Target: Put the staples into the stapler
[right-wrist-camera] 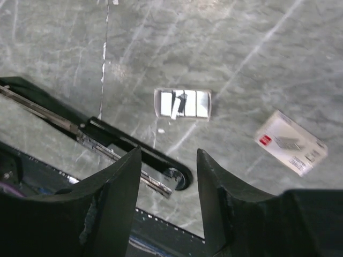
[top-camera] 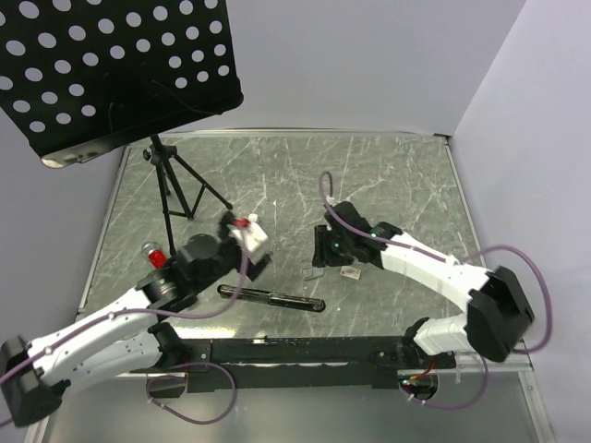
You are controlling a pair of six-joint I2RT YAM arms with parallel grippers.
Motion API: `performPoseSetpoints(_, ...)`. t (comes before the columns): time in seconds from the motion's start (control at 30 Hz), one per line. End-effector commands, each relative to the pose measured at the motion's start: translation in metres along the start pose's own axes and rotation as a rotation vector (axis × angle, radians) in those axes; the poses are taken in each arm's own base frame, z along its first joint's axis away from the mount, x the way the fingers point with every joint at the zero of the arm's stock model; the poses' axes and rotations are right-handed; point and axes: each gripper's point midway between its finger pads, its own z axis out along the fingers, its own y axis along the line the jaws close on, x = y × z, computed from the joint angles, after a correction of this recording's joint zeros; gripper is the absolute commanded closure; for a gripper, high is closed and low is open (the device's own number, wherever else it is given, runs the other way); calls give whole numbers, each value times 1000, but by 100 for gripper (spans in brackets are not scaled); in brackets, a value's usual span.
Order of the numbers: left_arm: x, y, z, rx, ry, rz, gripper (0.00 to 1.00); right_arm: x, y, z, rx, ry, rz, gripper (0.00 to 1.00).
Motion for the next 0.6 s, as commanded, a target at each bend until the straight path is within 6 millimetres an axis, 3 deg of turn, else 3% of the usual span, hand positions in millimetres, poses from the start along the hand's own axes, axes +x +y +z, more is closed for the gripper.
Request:
performPoseSetpoints(0.0,-14,64,-24,-332,-149,-238,1,-14,2,10,94,3,-5,51)
performPoseSetpoints(0.17,-7,105,-43,-570,-150,-259,0,-6,5,30,145,69,-14,53)
performPoseSetpoints(0.37,5,121,-48,-678,-88,-244,1,0,9,48,189,109,3,56)
performPoseSetpoints(0.57,3,118,-47,-659,-113,-250,1,1,12,63,190,122,25,60)
